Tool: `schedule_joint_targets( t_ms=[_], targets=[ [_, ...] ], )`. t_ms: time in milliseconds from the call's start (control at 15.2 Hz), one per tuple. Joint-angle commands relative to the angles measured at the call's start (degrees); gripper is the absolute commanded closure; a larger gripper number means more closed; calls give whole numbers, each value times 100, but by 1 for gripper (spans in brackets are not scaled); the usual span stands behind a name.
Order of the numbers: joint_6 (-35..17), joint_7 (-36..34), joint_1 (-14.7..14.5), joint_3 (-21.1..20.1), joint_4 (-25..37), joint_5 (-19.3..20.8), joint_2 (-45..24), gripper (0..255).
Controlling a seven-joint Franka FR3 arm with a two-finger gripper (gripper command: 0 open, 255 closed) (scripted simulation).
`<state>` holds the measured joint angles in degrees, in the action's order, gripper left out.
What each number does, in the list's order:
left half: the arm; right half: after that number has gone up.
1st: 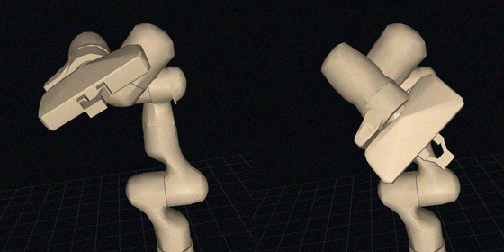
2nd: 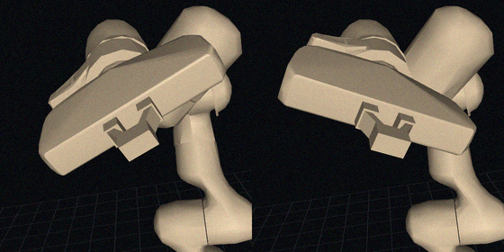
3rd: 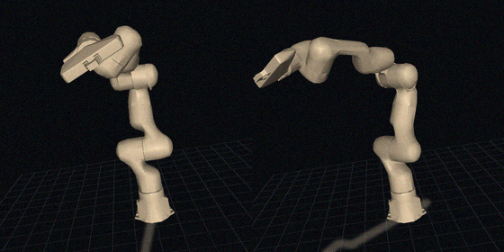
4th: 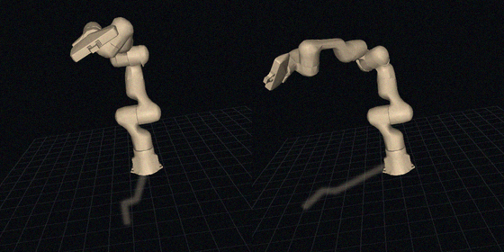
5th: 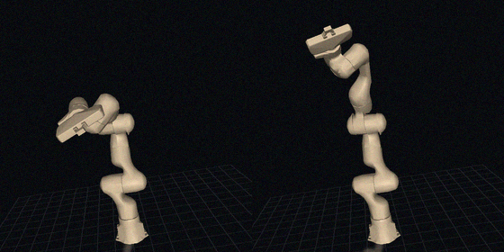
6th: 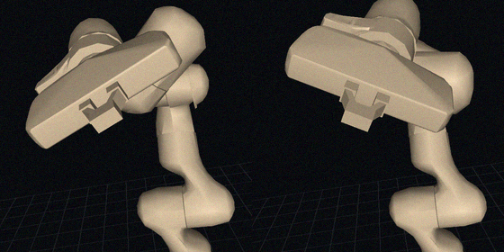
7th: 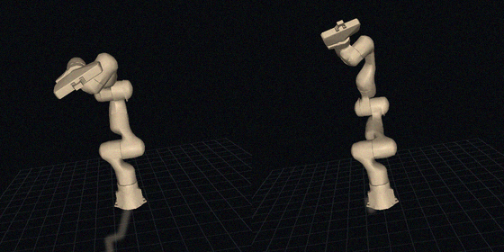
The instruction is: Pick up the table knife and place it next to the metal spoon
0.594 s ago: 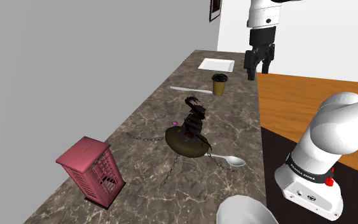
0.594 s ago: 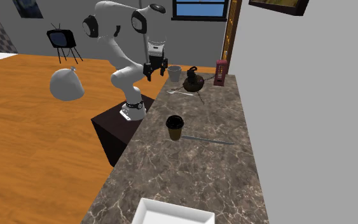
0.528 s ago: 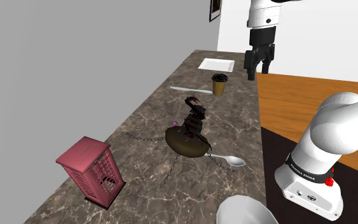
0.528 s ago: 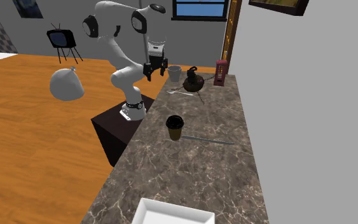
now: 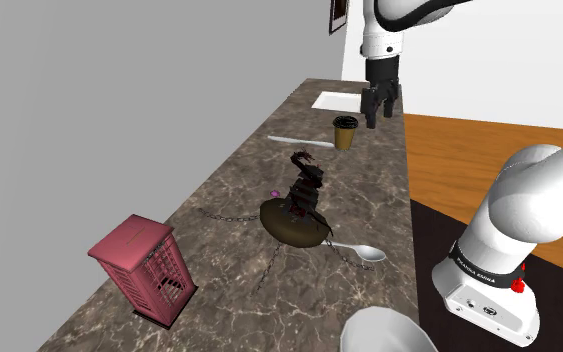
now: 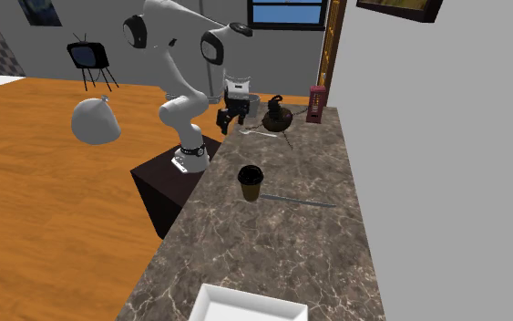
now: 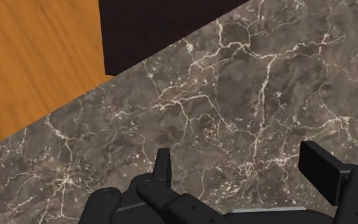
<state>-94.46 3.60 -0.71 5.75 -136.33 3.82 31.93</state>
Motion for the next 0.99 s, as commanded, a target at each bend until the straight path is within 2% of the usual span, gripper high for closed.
schedule_joint_targets(
  t_ms=[0, 462, 924],
  targets=[
    [-325, 226, -43, 72, 156, 63, -445, 0],
    [-1144, 1007, -149, 265, 964, 167, -1955, 0],
    [-1650, 1736, -196, 308, 2102, 125, -3472, 0]
  ],
)
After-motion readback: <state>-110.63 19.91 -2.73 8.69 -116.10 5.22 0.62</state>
